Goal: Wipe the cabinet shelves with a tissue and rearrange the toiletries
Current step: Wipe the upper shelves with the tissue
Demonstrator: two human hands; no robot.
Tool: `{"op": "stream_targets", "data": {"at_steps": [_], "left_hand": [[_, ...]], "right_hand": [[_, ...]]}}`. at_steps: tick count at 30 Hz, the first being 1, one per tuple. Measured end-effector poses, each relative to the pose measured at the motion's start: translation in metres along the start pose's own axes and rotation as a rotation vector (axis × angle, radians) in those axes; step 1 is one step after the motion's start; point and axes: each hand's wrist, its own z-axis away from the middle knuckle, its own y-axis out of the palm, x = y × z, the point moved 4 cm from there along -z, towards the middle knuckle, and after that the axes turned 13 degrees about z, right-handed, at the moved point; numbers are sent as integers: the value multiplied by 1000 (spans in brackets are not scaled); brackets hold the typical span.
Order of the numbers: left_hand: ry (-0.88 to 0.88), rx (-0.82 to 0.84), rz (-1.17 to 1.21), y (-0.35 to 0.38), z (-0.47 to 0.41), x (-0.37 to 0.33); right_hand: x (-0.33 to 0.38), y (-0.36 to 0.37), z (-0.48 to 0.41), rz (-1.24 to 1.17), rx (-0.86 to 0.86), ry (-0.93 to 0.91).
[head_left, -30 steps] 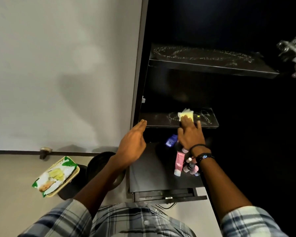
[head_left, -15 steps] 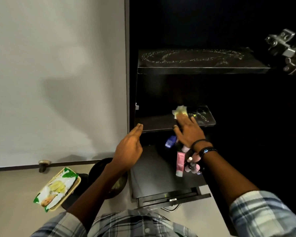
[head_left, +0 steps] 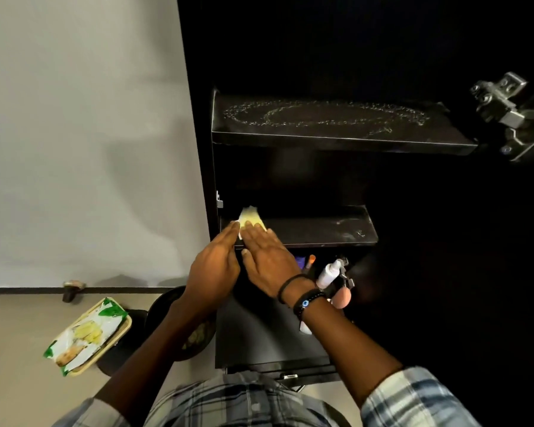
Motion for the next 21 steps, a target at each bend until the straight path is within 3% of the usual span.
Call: {"op": "stream_targets", "data": {"at_steps": [3,9,13,16,21], "left_hand": [[0,-3,-7,2,-8,-5],[-88,-4,2,9,-12,-5],[-122,-8,24,10,-10,-3],[-85,-25,59,7,-14,-5],[-69,30,166,14,-30,-14]], "right_hand": [[-27,-3,-9,61,-40,-1],[-162,-16,10,158,-45,438],[-170,-9,24,225,-53,580],[-109,3,16,144,-93,456],[16,26,9,101,21,-37]]}}
